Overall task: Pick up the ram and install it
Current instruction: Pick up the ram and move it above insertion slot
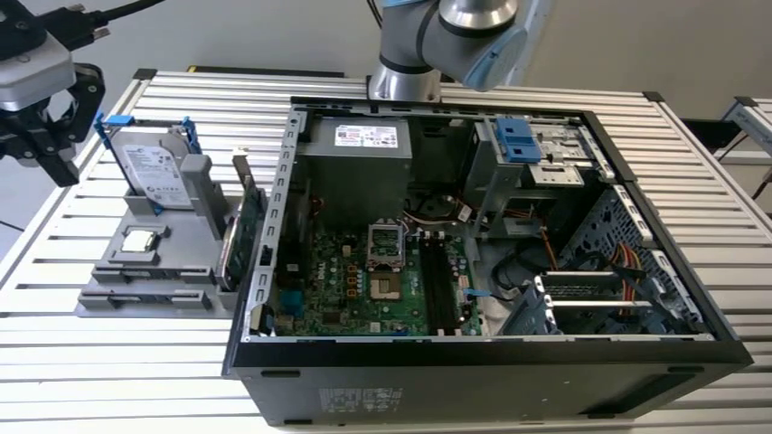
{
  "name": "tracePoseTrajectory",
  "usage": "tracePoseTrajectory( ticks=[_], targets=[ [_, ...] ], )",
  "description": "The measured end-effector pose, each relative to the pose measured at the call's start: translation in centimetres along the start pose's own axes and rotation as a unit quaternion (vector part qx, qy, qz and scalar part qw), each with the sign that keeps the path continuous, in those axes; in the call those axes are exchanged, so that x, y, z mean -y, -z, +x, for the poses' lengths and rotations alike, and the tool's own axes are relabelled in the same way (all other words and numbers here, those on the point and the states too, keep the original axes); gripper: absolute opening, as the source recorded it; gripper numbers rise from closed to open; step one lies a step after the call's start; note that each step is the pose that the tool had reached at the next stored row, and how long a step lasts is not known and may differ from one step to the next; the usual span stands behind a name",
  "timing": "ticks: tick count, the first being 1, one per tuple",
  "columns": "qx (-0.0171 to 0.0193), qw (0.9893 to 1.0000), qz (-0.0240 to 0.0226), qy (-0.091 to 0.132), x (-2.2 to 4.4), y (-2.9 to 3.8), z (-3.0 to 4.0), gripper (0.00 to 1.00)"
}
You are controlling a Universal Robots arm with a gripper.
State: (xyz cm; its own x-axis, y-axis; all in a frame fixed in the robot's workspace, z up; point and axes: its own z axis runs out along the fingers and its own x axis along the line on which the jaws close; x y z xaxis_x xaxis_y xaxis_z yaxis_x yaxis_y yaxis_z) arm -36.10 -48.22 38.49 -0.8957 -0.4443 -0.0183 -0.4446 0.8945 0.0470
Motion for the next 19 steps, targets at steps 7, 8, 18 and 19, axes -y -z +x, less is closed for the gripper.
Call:
tracePoseTrajectory(
  ticks=[7,8,18,19],
  targets=[
    [-0.0012,0.9997,-0.0005,0.026,0.0,0.0,0.0,0.0],
    [-0.0014,0.9995,-0.0005,0.03,0.0,0.0,0.0,0.0],
    [-0.0036,0.997,-0.0014,0.077,0.0,0.0,0.0,0.0],
    [-0.0039,0.9966,-0.0015,0.083,0.0,0.0,0.0,0.0]
  ],
)
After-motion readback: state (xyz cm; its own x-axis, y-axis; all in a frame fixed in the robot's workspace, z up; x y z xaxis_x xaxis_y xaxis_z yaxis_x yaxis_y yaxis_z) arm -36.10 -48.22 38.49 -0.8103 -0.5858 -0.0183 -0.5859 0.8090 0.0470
